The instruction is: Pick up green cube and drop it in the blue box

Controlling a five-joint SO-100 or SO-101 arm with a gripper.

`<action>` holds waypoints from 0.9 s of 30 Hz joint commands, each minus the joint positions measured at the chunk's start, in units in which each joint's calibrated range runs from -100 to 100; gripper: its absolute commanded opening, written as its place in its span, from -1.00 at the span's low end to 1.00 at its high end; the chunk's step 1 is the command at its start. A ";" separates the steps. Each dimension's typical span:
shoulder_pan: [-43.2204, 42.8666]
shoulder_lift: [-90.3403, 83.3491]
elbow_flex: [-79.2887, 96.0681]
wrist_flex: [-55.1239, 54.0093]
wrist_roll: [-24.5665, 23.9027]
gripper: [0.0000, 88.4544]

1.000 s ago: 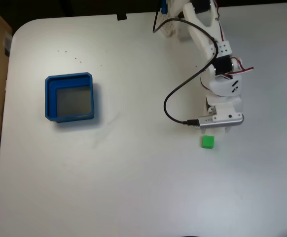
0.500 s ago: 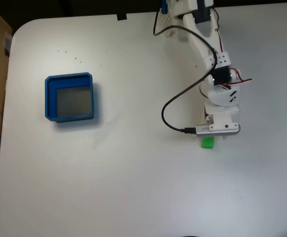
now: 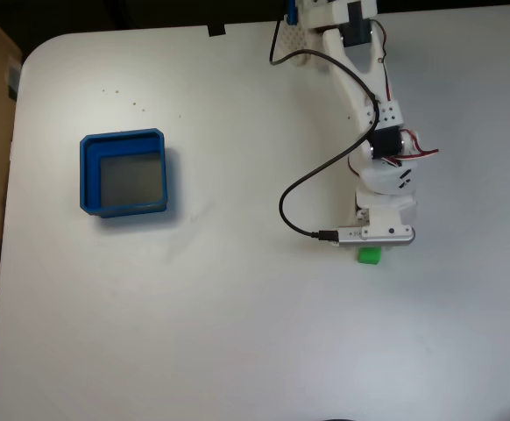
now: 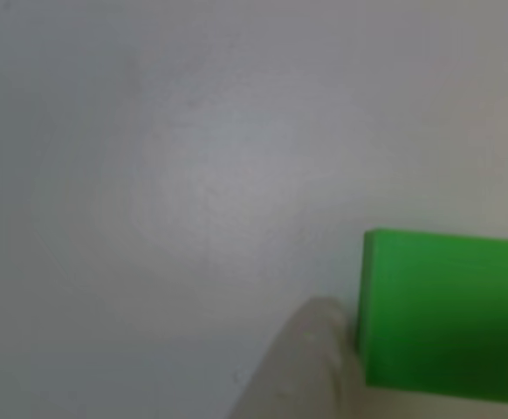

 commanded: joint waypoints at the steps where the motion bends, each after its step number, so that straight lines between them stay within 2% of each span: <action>1: 0.32 0.23 -5.80 0.33 -0.20 -0.34; 27: -0.26 3.74 -8.51 0.16 0.05 -0.34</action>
